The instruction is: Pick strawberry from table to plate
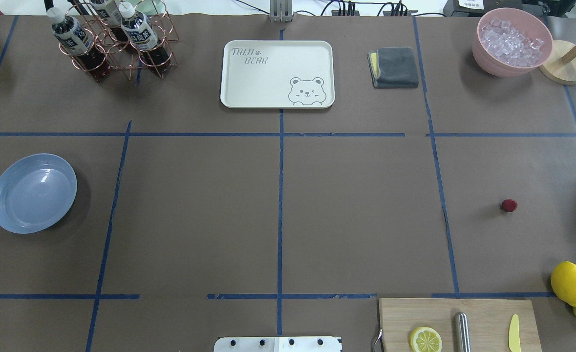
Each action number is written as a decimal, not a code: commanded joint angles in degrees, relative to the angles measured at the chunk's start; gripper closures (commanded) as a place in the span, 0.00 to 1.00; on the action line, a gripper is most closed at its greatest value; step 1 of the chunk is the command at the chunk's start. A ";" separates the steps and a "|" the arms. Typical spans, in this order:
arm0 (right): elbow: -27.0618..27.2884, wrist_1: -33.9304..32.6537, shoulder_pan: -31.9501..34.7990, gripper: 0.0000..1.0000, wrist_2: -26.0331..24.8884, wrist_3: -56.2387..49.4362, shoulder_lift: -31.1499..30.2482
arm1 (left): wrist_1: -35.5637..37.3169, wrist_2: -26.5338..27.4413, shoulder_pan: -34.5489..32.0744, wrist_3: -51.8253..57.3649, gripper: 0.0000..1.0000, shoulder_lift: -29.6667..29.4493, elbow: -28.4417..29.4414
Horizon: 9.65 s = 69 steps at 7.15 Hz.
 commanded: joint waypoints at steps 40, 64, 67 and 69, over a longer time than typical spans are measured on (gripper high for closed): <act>7.46 -0.18 -2.54 0.00 -0.32 9.60 3.08 | -25.58 30.32 63.27 -100.20 1.00 -22.41 -6.43; -2.38 22.50 -44.20 0.03 -17.10 43.35 5.01 | -2.47 21.63 42.64 -77.27 0.00 -21.63 -22.49; -3.87 22.59 -44.47 0.09 -17.10 43.35 4.57 | -2.56 21.63 42.64 -77.27 0.00 -21.72 -22.49; -3.79 22.94 -44.47 0.26 -16.84 43.44 4.57 | -2.56 21.54 42.64 -77.27 0.00 -21.72 -22.49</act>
